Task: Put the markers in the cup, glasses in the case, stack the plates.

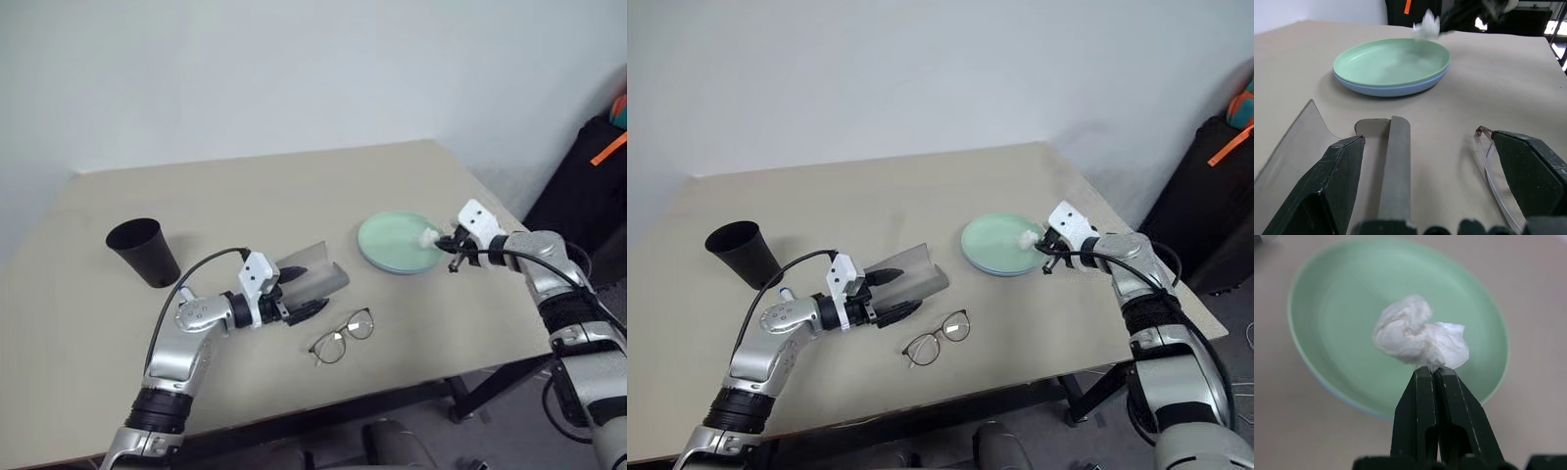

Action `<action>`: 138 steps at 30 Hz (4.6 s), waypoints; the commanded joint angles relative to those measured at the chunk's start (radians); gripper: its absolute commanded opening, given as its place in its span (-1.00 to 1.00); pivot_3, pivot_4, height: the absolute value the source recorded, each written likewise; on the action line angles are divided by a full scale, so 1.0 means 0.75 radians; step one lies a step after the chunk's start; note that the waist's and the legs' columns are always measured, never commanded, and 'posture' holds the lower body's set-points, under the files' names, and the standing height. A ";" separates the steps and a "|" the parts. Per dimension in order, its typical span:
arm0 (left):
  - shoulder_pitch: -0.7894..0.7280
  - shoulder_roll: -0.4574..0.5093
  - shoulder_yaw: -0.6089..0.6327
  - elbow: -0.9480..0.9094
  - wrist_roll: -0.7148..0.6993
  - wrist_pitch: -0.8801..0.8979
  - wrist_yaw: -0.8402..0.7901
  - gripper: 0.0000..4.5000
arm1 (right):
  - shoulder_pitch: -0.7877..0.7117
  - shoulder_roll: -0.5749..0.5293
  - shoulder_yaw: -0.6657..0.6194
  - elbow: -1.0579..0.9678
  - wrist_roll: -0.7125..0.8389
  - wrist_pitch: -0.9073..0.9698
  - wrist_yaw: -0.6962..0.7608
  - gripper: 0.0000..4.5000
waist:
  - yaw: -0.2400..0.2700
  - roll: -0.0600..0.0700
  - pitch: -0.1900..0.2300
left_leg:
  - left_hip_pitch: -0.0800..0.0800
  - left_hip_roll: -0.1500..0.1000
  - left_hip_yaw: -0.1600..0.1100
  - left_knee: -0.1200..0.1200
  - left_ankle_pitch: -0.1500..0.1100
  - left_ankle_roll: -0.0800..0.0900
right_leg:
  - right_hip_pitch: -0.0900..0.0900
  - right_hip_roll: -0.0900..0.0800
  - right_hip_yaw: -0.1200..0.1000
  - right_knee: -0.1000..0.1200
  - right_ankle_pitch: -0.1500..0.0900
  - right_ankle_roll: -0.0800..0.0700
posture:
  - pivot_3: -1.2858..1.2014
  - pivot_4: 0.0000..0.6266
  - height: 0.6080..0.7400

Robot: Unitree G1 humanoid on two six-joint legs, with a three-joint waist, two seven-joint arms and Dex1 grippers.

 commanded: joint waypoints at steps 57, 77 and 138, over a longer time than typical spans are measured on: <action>-0.552 0.207 -0.541 0.051 0.125 0.650 -0.393 1.00 | 0.385 0.043 -0.070 -0.608 0.293 -0.052 0.398 0.90 | 0.000 0.000 0.001 | 0.000 -0.001 -0.001 0.002 0.000 0.000 | 0.000 0.001 0.001 0.003 -0.001 0.001 | 0.03 -1.00 1.00; -0.590 0.097 -0.527 0.123 0.038 0.890 -0.403 -0.15 | 0.453 0.081 -0.062 -0.637 0.274 -0.077 0.289 0.92 | 0.000 -0.001 0.001 | 0.001 -0.001 -0.002 0.002 0.000 0.000 | 0.000 0.001 0.001 0.004 -0.001 0.001 | 0.03 -1.00 1.00; -0.555 0.066 -0.545 0.109 0.014 0.875 -0.334 0.05 | 0.506 0.118 -0.060 -0.650 0.274 -0.064 0.185 0.92 | 0.000 -0.001 0.001 | -0.001 -0.002 -0.002 0.008 0.000 0.000 | 0.001 0.001 0.003 0.005 -0.001 0.001 | 0.03 -1.00 1.00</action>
